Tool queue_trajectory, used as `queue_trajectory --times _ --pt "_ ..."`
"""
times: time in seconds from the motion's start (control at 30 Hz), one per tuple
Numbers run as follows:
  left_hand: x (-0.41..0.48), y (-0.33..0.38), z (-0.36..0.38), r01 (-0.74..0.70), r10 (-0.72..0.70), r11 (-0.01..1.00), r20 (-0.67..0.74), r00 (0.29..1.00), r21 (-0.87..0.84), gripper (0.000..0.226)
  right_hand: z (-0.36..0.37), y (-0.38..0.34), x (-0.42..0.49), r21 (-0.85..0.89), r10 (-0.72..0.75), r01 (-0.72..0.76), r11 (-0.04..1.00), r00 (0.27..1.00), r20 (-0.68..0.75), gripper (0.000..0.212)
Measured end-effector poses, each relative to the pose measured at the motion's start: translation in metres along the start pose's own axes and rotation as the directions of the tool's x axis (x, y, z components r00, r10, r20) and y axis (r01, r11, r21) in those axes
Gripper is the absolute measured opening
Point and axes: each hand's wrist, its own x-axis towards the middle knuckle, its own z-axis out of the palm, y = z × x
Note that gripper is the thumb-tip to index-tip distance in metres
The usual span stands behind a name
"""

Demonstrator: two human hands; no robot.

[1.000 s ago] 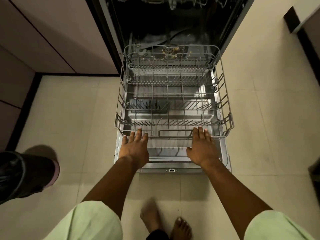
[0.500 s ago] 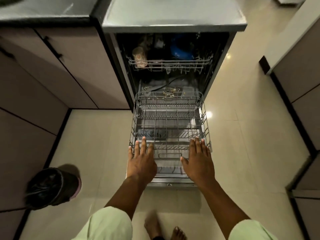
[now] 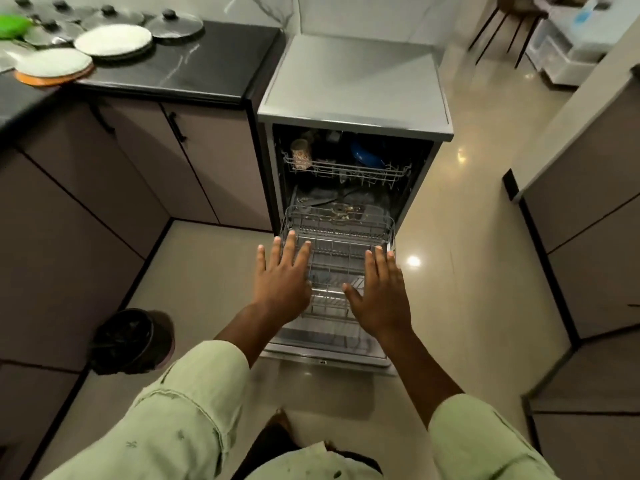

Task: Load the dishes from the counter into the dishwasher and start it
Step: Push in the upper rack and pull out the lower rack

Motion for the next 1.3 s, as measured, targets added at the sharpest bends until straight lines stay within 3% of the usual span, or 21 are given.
queue_trajectory --times 0.13,0.4,0.63,0.9,1.1,1.3 --pt "-0.01 -0.01 -0.009 0.015 -0.017 0.999 -0.042 0.999 -0.051 0.077 -0.007 -0.016 0.001 -0.033 -0.082 0.08 0.996 0.995 -0.051 0.08" --pt "-0.009 -0.051 -0.017 -0.034 0.021 0.991 -0.1 0.995 -0.13 0.076 -0.009 -0.077 0.027 -0.054 -0.113 0.112 0.992 0.993 -0.014 0.081" --pt "0.014 -0.15 -0.047 -0.072 0.046 0.974 -0.124 0.991 -0.213 0.076 0.001 -0.176 0.077 -0.058 -0.129 0.126 0.99 0.991 -0.047 0.078" --pt "0.041 -0.269 -0.094 -0.086 0.058 0.981 -0.162 0.985 -0.171 0.078 0.018 -0.296 0.126 0.011 -0.116 0.119 0.993 0.984 -0.132 0.079" --pt "0.064 -0.344 -0.107 -0.03 -0.002 0.99 -0.223 0.975 -0.14 0.076 0.033 -0.361 0.163 0.045 -0.152 0.159 0.986 0.98 -0.128 0.077" --pt "0.093 -0.397 -0.113 0.033 -0.065 0.986 -0.191 0.979 -0.163 0.075 0.05 -0.402 0.218 0.046 -0.196 0.202 0.978 0.974 -0.109 0.077"
